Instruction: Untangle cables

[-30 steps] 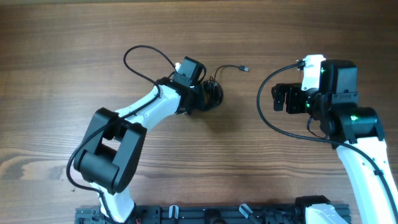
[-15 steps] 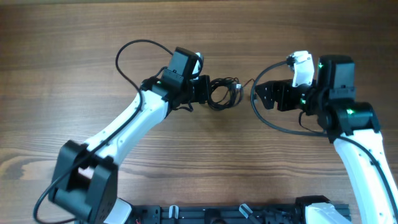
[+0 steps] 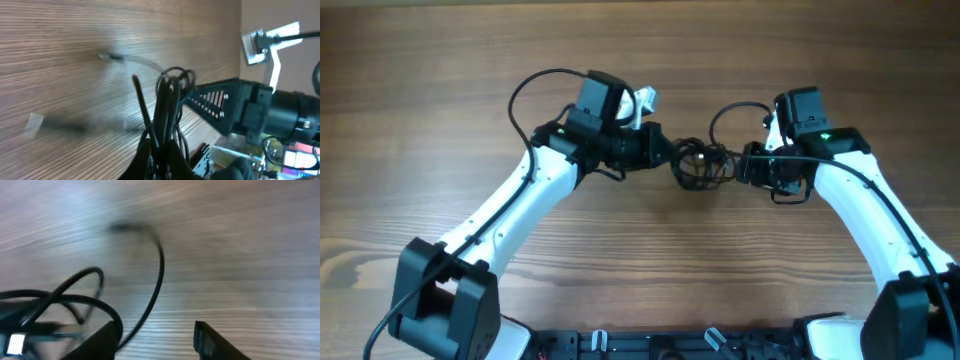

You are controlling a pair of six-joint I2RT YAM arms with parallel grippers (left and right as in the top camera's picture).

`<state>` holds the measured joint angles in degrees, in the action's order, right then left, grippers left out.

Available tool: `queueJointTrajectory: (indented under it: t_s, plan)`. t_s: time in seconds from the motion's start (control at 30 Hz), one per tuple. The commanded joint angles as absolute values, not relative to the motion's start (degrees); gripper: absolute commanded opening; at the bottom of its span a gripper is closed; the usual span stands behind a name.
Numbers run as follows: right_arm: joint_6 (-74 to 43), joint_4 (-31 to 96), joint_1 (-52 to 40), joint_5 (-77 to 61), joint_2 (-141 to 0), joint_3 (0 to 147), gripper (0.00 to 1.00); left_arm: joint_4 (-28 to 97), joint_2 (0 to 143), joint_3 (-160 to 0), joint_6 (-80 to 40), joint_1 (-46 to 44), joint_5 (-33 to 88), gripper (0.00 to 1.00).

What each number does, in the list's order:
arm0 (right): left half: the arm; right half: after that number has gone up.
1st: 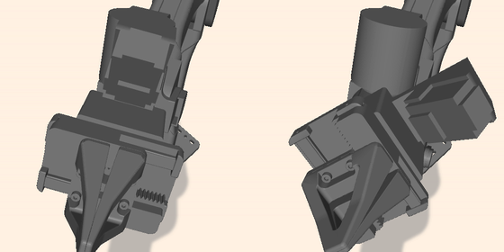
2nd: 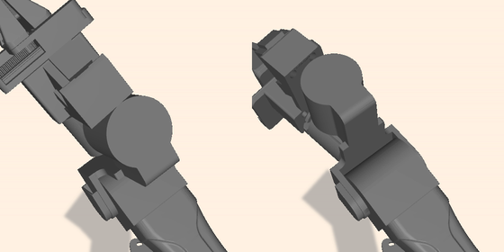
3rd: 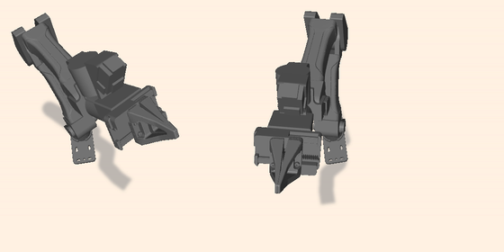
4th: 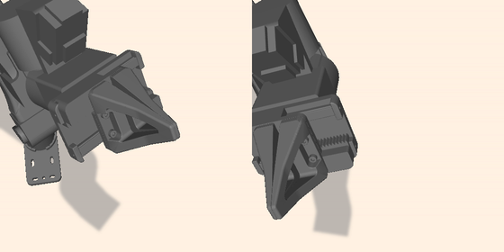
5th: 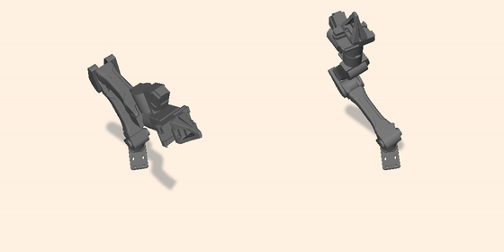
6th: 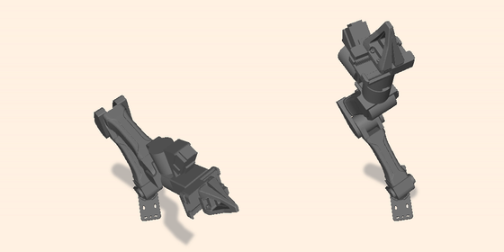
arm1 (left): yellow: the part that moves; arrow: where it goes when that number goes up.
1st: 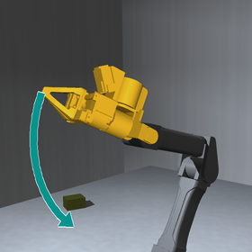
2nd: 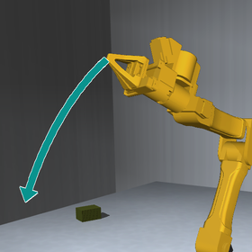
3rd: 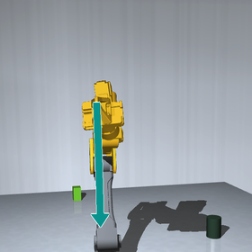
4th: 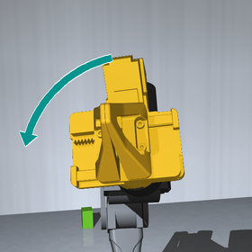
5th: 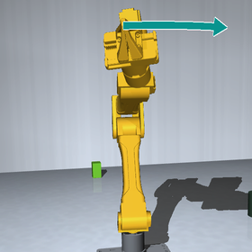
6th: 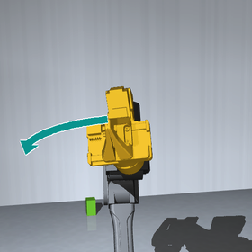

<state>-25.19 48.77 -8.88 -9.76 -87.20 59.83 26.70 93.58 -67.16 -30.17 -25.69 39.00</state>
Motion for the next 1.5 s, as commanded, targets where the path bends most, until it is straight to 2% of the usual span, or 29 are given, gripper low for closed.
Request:
queueJointTrajectory:
  t_s: [0.0,0.13,0.17,0.23,0.27,0.37,0.5,0.63,0.73,0.9,0.97,1.07,1.17,1.23,1.3,1.33,1.4,1.47]
  plan:
    - [-34.0,49.8,-8.6,7.2,-88.6,60.3,0.52,29.0,89.6,-68.3,-30.5,-20.6,41.4,0.04]
    - [-29.4,44.1,-8.6,-7.5,-88.6,60.3,0.50,29.8,88.7,-68.3,-30.3,-19.2,41.5,0.04]
    - [-23.1,41.4,-8.6,-16.1,-88.6,60.3,0.50,29.8,88.7,-68.3,-30.3,-19.2,41.5,0.04]
    - [-5.6,36.8,-8.6,-39.9,-88.6,60.3,0.58,30.2,88.7,-68.3,-30.3,-19.8,38.6,0.04]
    - [-3.9,35.4,-8.6,-46.3,-88.6,60.3,0.60,31.0,88.7,-68.3,-30.3,-20.6,34.5,0.04]
    - [-3.9,33.5,-8.7,-46.4,-88.6,60.3,0.63,32.1,88.7,-68.3,-30.3,-22.7,29.4,0.04]
    - [-1.0,32.7,-8.8,-46.1,-88.6,60.3,0.59,32.0,88.7,-68.3,-30.0,-26.8,28.6,0.04]
    - [3.6,34.0,-8.8,-34.2,-88.7,60.3,0.59,32.9,88.7,-68.3,-28.5,-28.2,30.1,0.04]
    - [8.1,36.8,-8.8,-36.9,-88.7,60.3,0.52,32.8,88.6,-68.3,-26.8,-27.2,34.1,0.04]
    - [9.2,38.7,-8.8,-46.1,-88.7,60.3,0.51,29.4,88.6,-68.3,-26.8,-26.2,39.1,0.04]
    - [9.2,39.4,-8.8,-47.3,-88.7,60.3,0.43,28.2,88.6,-68.3,-26.8,-26.2,39.2,0.04]
    - [9.0,39.5,-8.8,-45.8,-88.7,60.2,0.04,28.2,88.6,-68.3,-26.8,-26.2,39.2,0.04]
    - [8.6,39.5,-8.8,-42.1,-88.7,60.2,0.04,28.3,88.6,-68.3,-26.7,-26.2,38.7,0.04]
    - [3.0,39.5,-8.8,-33.5,-88.7,60.2,0.04,29.4,88.6,-68.3,-25.7,-26.0,36.7,0.04]
    - [-20.2,42.2,-8.8,-6.4,-88.7,60.2,0.07,34.2,88.6,-68.3,-25.7,-24.8,26.9,0.04]
    - [-33.5,45.6,-8.8,3.7,-88.7,60.2,0.13,37.4,88.6,-68.3,-25.8,-24.0,20.3,0.04]
    - [-40.1,46.4,-8.8,6.5,-88.7,59.9,0.15,42.4,88.6,-68.3,-26.4,-22.0,13.5,0.04]
    - [-44.7,45.6,-8.8,6.3,-88.7,59.3,0.15,45.6,88.6,-68.3,-26.4,-19.4,11.9,0.04]
